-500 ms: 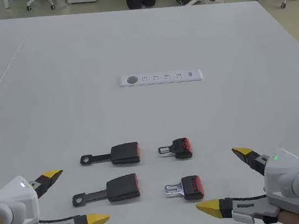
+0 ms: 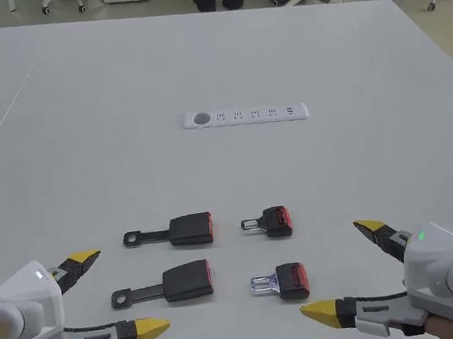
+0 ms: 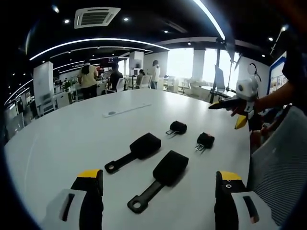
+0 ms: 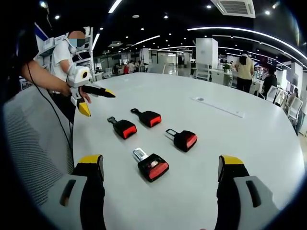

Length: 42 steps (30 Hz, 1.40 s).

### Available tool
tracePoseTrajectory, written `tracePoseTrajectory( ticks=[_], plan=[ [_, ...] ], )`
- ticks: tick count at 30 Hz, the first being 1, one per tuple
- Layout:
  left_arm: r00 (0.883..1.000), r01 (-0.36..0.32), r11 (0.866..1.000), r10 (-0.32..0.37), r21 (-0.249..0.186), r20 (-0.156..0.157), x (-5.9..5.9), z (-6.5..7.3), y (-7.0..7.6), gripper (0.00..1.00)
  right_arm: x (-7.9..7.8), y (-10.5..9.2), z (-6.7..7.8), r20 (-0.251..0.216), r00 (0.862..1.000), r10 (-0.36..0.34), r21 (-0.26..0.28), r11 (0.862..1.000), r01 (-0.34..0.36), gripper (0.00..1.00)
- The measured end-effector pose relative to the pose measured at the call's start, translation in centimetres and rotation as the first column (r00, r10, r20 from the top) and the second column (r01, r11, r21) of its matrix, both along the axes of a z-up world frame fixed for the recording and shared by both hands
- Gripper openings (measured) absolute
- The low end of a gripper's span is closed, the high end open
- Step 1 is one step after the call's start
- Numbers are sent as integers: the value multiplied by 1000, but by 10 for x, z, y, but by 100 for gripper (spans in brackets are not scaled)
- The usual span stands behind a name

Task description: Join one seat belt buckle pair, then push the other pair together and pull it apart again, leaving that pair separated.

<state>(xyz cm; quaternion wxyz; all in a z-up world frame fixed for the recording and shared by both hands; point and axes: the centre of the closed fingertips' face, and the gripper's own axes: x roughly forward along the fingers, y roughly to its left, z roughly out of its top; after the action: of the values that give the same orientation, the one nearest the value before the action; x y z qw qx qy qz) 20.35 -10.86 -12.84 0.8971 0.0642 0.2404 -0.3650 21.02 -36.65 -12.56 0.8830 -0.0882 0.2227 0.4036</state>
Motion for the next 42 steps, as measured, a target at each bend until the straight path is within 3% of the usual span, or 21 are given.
tracePoseTrajectory(
  ticks=[42],
  plan=[
    [1000,22,1000,-22,14,0,-2,0,-2,98,-4,-3,8,26,999,24,-34,999,-23,100]
  ],
)
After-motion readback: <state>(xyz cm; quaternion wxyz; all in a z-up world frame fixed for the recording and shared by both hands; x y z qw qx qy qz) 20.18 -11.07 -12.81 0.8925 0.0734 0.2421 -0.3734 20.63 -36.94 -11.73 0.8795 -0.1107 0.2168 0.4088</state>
